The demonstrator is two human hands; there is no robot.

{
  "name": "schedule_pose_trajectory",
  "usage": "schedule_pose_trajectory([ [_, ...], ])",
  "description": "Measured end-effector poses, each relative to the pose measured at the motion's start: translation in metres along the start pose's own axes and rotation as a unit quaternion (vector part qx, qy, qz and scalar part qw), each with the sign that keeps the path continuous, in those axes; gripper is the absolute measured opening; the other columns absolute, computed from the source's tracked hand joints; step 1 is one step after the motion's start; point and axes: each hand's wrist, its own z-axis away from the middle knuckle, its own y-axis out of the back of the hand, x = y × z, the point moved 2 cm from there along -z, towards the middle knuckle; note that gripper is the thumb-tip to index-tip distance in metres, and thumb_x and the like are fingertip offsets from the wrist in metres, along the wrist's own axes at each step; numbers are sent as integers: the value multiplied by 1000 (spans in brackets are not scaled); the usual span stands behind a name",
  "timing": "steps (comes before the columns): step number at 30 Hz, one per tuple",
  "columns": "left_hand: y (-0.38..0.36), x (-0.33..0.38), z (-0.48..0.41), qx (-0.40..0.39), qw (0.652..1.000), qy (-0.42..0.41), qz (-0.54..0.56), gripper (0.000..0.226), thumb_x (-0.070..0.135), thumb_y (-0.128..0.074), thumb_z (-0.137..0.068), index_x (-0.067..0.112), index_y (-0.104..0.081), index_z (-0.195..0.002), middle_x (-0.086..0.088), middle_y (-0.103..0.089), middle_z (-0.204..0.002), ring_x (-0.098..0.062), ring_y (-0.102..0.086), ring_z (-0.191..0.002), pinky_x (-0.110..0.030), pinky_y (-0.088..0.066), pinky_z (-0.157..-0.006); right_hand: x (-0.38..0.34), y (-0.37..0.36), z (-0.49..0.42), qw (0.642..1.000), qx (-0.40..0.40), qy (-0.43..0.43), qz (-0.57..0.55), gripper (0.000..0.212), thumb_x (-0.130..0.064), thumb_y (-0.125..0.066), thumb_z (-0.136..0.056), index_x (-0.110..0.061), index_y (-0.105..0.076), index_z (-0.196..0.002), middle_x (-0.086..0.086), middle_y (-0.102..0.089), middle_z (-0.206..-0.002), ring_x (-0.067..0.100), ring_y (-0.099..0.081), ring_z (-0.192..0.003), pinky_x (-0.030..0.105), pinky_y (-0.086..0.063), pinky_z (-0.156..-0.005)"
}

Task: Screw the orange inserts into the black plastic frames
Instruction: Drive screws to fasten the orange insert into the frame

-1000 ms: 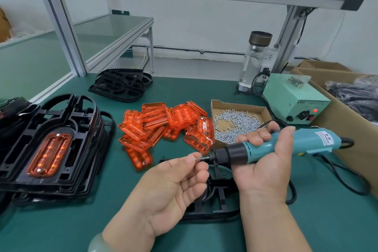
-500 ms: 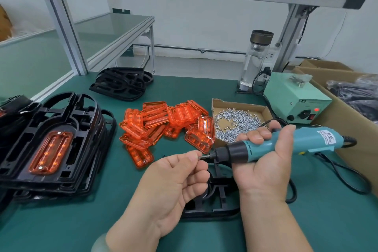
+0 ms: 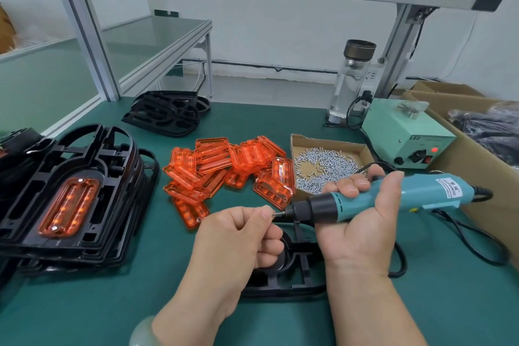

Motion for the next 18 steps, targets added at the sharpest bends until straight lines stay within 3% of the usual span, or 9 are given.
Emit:
schedule_pose_trajectory([
  [5,5,4,-1,-21,997,-39,-60,26,22,-63,-88,23,-73,-64,-7,-69,-62,-12,-62,-53,-19,-49,-48,0,1,0,1000,-3,-5,-8,20,-45,-57,-82,-26,-52,-85,-13,-43,-61,3,-43,-47,18,-44,-55],
  [13,8,4,2,-70,997,-5,40,15,12,-57,-89,16,-70,-95,-10,-74,-85,-16,-69,-67,-21,-53,-55,-5,3,-3,1000,10,-4,-26,22,-45,-59,-81,-26,-50,-85,-12,-41,-61,3,-42,-47,18,-44,-55],
  [18,8,1,-1,-37,999,-24,7,21,8,-64,-85,17,-75,-70,-9,-73,-72,-13,-65,-57,-19,-50,-49,-4,3,-2,1000,9,-4,-14,22,-45,-59,-81,-26,-50,-85,-12,-42,-61,3,-43,-48,19,-44,-56],
])
